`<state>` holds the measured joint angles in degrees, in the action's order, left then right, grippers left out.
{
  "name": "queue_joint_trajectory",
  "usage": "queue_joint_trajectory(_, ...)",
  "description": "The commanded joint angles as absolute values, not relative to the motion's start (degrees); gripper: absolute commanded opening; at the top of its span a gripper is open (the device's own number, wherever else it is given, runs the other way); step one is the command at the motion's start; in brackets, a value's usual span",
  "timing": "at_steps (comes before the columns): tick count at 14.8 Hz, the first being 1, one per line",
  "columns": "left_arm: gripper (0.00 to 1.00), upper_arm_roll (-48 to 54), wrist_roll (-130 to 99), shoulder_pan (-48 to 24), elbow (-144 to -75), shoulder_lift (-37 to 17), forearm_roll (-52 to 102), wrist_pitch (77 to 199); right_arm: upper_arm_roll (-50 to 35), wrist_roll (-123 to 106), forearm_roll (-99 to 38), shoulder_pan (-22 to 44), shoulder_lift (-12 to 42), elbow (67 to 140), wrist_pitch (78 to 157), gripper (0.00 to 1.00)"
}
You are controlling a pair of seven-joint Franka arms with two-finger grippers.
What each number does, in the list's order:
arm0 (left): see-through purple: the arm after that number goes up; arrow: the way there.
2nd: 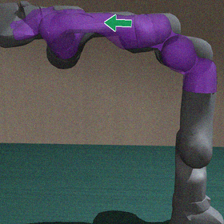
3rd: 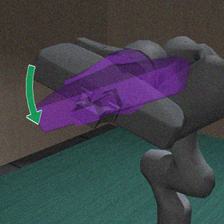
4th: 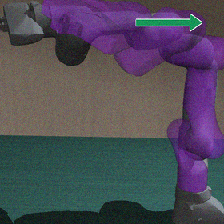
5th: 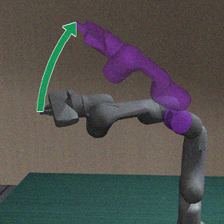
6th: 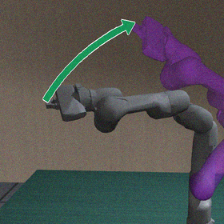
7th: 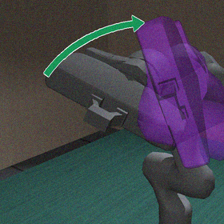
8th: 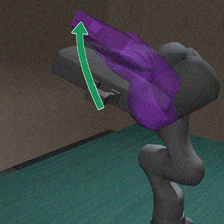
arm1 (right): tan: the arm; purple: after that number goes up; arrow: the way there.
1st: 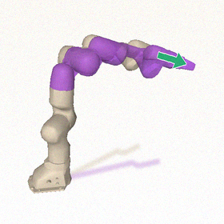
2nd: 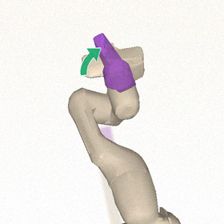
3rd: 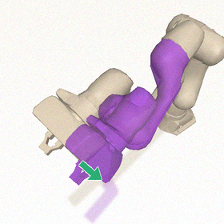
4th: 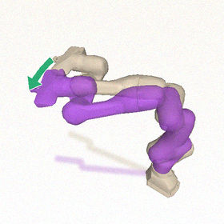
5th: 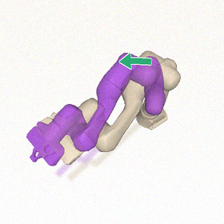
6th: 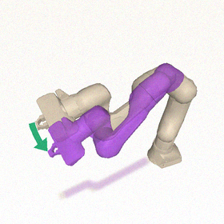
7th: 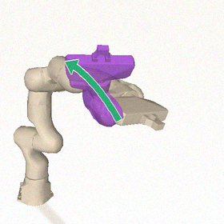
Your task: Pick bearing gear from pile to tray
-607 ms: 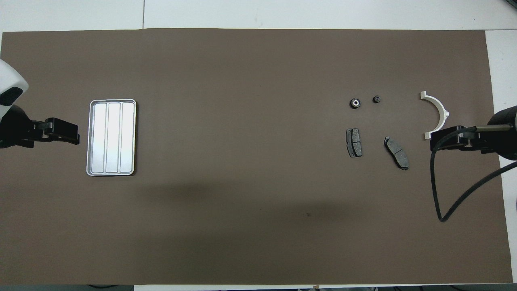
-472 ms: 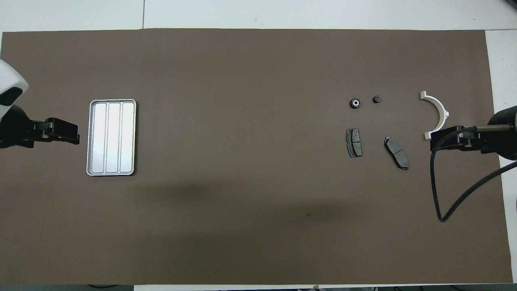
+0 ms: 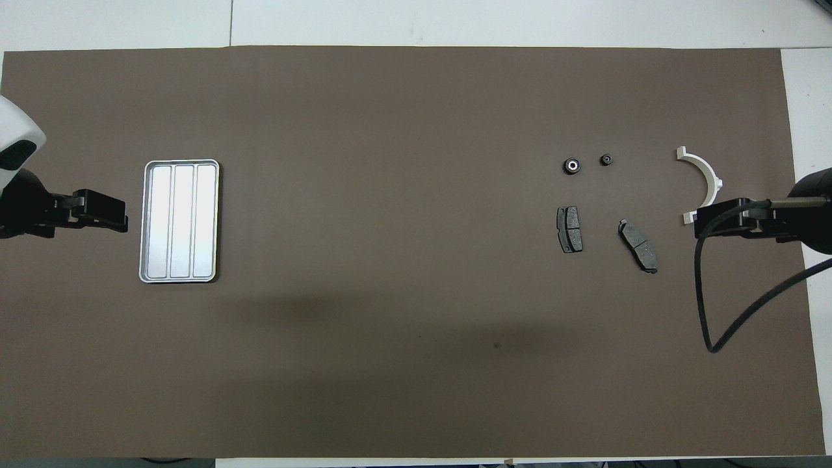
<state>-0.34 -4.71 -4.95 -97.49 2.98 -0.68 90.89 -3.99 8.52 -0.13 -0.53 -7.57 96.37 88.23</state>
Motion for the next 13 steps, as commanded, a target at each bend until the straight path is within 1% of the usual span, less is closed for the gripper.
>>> queue_joint_trajectory(1,1.0,-0.7,-5.36,-5.36,-99.32,4.48,-0.09,91.93,-4.57,7.12,-0.53,-1.85,-8.35,96.33,88.95,1.0)
queue_joint_trajectory(10,1.0,-0.79,-5.36,-5.36,-99.32,4.57,-0.09,91.93,-4.66,7.39,-0.44,-1.58,-8.44,96.41,89.29,1.0)
queue_joint_trajectory(12,1.0,-0.79,-5.36,-5.36,-99.32,4.57,-0.09,91.93,-4.66,7.29,-0.44,-1.58,-6.87,97.12,92.09,1.0)
queue_joint_trajectory(13,1.0,-0.7,-5.36,-5.36,-99.32,4.48,-0.09,91.93,-4.66,7.29,-0.44,-1.41,-4.94,97.12,93.33,1.0)
